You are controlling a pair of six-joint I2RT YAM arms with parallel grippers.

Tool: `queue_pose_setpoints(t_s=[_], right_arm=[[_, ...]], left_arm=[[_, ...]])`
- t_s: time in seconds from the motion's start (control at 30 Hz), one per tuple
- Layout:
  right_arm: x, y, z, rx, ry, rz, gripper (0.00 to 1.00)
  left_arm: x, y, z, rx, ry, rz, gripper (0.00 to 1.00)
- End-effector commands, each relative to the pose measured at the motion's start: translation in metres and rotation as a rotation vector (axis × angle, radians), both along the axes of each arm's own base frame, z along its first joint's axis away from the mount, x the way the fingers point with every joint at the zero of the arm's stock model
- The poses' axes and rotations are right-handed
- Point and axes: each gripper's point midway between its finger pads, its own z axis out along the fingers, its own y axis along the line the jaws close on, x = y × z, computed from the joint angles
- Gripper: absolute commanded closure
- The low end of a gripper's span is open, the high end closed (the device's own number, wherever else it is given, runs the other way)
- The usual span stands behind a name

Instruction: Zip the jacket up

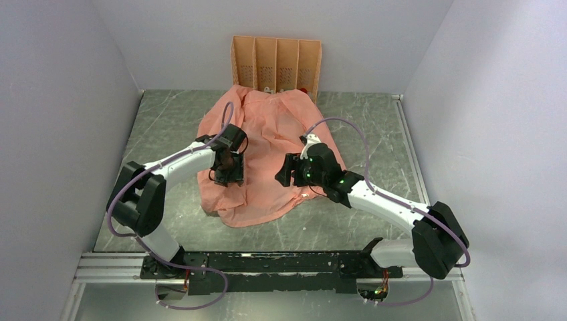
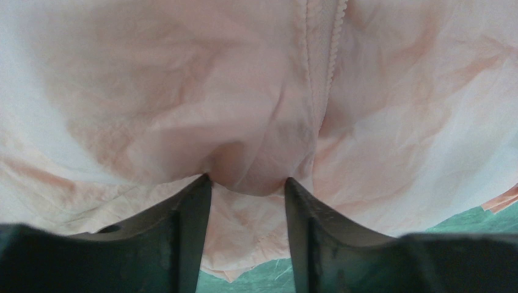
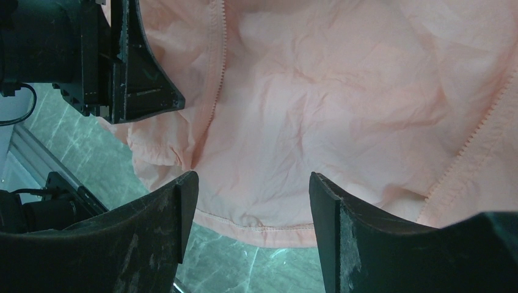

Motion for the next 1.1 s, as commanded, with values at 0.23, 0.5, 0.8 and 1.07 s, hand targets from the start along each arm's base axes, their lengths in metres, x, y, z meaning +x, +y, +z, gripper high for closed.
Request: queue_pose_setpoints(t_s=[0.23, 0.5, 0.8, 1.07], right_arm=[[-0.002, 0.007, 0.013, 0.054, -0.025, 0.022, 0.31], [-0.012, 0.027, 0.019, 0.116, -0.008, 0.104, 0.35], [-0.024, 0.054, 0.024, 0.228, 0.045, 0.205, 0.34], [-0.034, 0.07, 0.021, 0.311, 0.133, 0.255, 0.31]], left_arm=[[0.011, -0.004, 0.016, -0.005, -0.054, -0.009, 0.92], [0.013, -0.011, 0.041, -0.081, -0.132, -0.014, 0.92], [0.003, -0.021, 0.067, -0.204, -0.194, -0.057, 0.92], [-0.009, -0.022, 0.071, -0.255, -0.216, -0.087, 0.92]])
